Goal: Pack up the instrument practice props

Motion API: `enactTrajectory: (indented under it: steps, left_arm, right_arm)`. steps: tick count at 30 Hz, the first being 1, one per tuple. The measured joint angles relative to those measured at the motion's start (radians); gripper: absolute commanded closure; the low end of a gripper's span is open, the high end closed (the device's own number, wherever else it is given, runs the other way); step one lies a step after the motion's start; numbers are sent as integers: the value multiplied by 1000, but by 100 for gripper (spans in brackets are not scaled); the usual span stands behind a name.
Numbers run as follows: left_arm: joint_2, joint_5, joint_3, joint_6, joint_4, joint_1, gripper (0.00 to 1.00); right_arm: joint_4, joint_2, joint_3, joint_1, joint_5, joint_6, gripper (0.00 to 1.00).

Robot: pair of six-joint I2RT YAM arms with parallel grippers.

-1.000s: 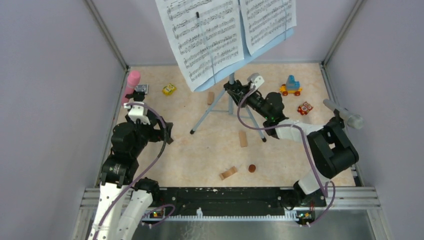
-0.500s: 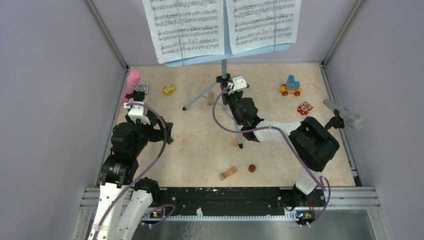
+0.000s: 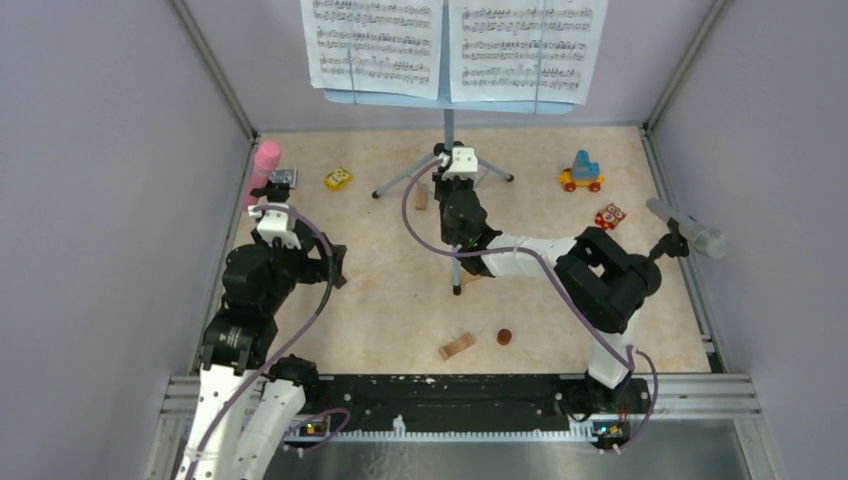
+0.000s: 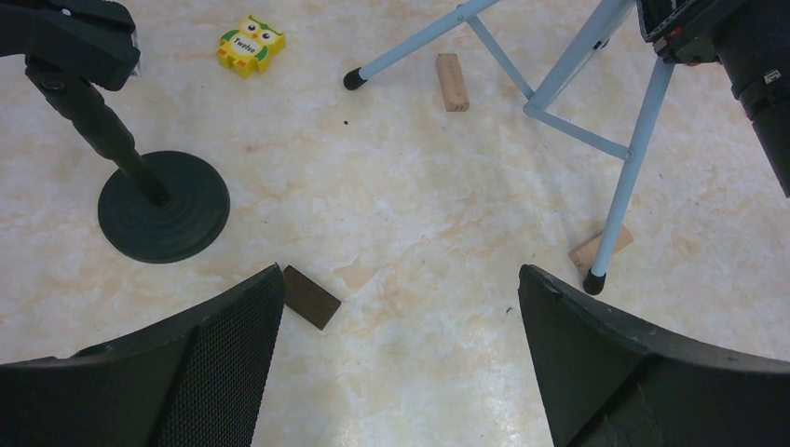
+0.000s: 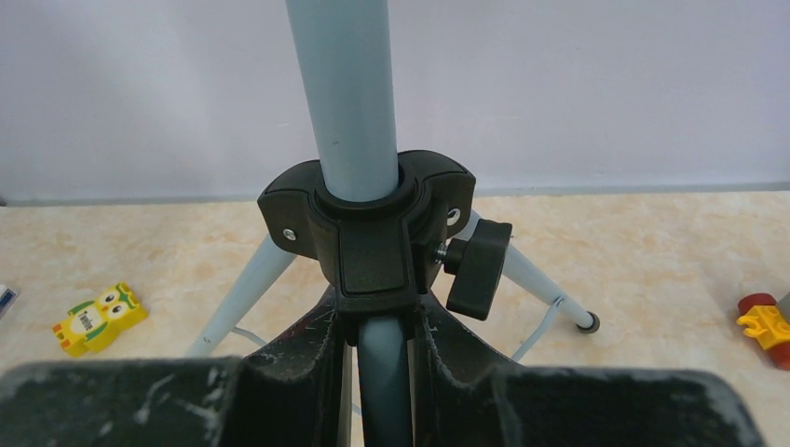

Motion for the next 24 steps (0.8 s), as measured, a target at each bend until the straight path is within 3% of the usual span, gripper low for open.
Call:
enactTrajectory:
  steps: [8, 9, 12, 14, 24]
  left_arm:
    - [7, 0, 0, 0, 0, 0, 1]
    - [7, 0, 0, 0, 1, 0, 1]
    - [8, 2, 0, 0, 1, 0, 1]
    - [12, 5, 0, 0, 2, 0, 1]
    - [27, 15, -2, 1, 8, 0, 1]
  right_arm:
    - [36, -18, -43, -4, -36, -14, 100]
    - [39, -34, -63, -5, -50, -19, 94]
    - [26, -76, -107, -8, -82, -22, 64]
    - [4, -109, -136, -11, -121, -21, 54]
    - [-266, -433, -343, -12, -299, 57, 42]
